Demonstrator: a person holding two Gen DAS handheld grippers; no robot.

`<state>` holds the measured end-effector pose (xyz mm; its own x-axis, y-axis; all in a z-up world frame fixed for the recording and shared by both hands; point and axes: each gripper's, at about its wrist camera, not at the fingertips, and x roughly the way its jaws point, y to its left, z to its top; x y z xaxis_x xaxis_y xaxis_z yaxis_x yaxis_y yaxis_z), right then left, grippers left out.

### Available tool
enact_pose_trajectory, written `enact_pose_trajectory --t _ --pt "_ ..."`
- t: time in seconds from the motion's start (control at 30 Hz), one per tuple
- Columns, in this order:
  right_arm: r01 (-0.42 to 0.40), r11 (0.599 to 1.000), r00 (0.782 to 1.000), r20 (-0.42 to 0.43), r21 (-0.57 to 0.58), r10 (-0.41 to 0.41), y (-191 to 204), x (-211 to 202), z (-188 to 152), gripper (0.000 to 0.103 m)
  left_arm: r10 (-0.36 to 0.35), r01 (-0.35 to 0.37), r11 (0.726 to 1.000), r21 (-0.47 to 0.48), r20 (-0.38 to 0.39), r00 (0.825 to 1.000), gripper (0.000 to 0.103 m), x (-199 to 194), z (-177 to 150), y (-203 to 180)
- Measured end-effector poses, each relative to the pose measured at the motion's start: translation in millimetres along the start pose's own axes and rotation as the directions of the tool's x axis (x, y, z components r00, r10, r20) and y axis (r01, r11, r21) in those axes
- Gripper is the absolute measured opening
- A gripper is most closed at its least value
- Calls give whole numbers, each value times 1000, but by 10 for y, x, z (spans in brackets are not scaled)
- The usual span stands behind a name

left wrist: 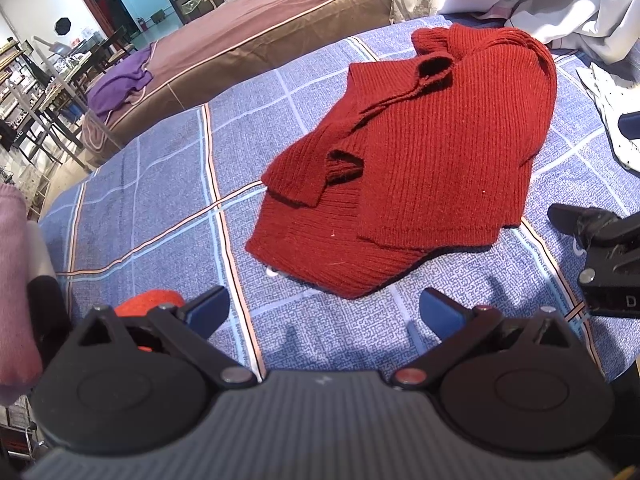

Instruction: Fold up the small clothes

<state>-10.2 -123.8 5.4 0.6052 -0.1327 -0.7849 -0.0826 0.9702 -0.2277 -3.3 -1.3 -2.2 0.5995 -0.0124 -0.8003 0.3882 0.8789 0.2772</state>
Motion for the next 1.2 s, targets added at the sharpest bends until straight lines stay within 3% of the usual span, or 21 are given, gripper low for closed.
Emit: enact_pose_trajectory --t 1.2 --pt "-9 1000 1000 5 5 9 41 27 -27 103 20 -21 1000 14 31 999 103 35 -22 -19"
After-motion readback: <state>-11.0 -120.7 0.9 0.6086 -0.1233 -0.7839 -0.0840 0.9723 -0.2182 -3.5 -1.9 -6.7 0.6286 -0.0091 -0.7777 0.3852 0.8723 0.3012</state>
